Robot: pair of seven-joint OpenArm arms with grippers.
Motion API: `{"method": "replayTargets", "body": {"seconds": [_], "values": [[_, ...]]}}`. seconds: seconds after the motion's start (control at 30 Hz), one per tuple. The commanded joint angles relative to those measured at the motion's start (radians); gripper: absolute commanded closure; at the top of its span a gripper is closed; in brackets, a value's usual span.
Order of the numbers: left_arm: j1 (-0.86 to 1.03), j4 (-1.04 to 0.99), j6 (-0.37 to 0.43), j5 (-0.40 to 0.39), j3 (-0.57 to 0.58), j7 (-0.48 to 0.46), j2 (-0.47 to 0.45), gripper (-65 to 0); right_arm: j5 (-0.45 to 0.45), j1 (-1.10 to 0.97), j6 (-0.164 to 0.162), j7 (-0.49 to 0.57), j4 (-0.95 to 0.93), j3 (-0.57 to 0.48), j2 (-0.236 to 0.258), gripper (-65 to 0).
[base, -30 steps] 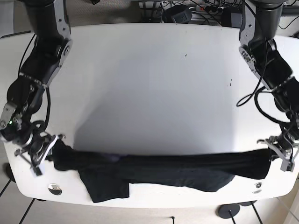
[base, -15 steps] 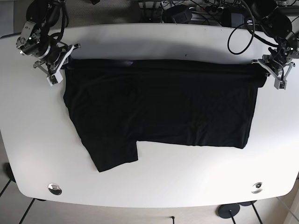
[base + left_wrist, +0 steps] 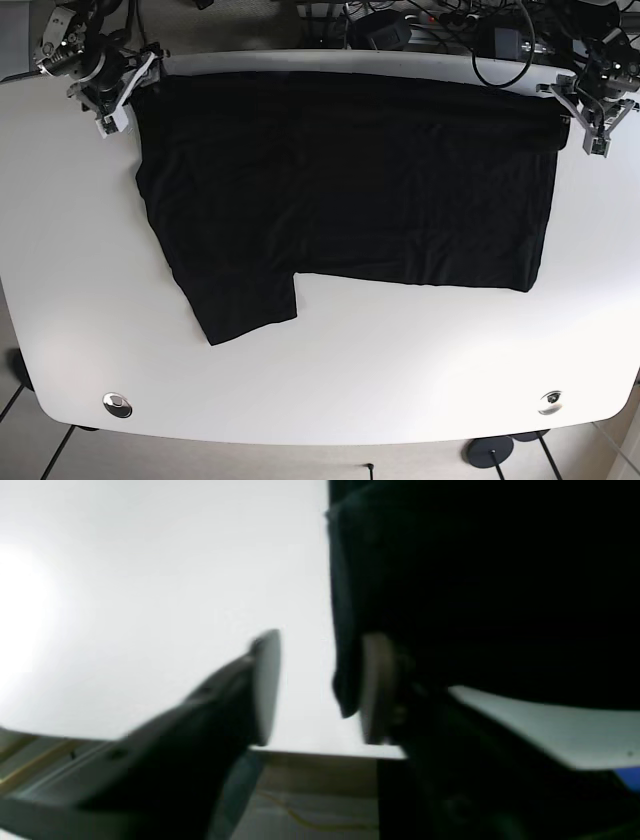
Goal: Fold the T-shirt properly
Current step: 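Release the collar edge and grasp the shirt sides lower with both grippers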
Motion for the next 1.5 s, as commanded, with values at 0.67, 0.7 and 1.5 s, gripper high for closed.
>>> {"method": "replayTargets", "body": {"seconds": [0.67,0.7,1.5], "values": [[-0.068,0.018,0.006,-0.022,0.139,-0.015,0.012,-14.3,0.270,0.020,-0.001,0.014,-0.013,-0.105,0.038,-26.8],[-0.067,-0.013,0.006,-0.008,0.139,-0.040,0.017,-12.5,0.242,0.022,-0.001,0.018,-0.039,-0.114,0.035,-23.5],[0.134,0.078,0.006,0.006,0.076,-0.100,-0.011,-11.5,0.090,-0.084,-0.001,0.057,0.039,-0.100,0.087,-17.0]]}}
